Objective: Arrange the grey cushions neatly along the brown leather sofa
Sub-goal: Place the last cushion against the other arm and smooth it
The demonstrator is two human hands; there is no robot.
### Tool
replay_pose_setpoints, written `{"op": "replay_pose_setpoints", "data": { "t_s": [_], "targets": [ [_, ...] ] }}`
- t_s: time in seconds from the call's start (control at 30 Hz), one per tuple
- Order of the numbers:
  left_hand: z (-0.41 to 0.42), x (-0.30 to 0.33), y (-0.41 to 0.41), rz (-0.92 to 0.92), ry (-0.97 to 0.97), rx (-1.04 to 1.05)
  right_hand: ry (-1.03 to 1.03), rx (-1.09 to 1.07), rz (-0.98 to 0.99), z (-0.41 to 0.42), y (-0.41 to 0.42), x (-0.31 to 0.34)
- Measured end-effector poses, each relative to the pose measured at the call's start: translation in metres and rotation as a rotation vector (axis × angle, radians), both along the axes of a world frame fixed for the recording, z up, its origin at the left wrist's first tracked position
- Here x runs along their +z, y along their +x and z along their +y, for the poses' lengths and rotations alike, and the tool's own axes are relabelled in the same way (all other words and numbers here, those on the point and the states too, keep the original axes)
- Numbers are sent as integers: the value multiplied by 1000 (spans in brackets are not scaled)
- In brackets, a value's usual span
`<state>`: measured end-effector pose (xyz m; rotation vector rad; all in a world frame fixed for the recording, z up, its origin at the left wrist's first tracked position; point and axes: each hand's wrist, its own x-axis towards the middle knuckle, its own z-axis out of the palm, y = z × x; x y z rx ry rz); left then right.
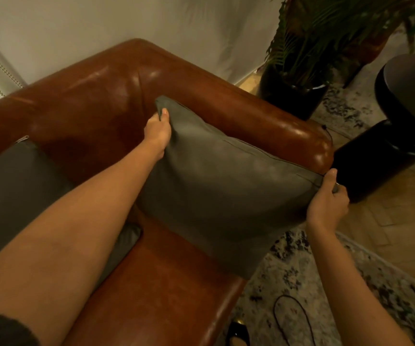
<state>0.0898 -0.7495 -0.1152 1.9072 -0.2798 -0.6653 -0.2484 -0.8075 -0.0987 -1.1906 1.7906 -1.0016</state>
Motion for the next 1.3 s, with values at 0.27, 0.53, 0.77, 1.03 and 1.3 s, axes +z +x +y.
{"op": "replay_pose_setpoints", "data": {
  "t_s": [0.27, 0.53, 0.77, 1.03, 1.3],
  "targets": [
    [-9, -4, -3, -61, -72, 97, 32, -23, -77, -6, 0, -7],
    [15, 2, -40, -293, -185, 39, -214, 43, 70, 1, 1, -7],
    [45, -31, -84, -1038, 86, -535, -729, 777, 720, 25, 26, -14],
    [21, -41, -79, -1163, 271, -715, -766, 948, 1090, -5, 32, -38],
    [1, -55, -76, -1225, 267, -680, -754, 901, 1106, -22, 39, -51]
  ]
}}
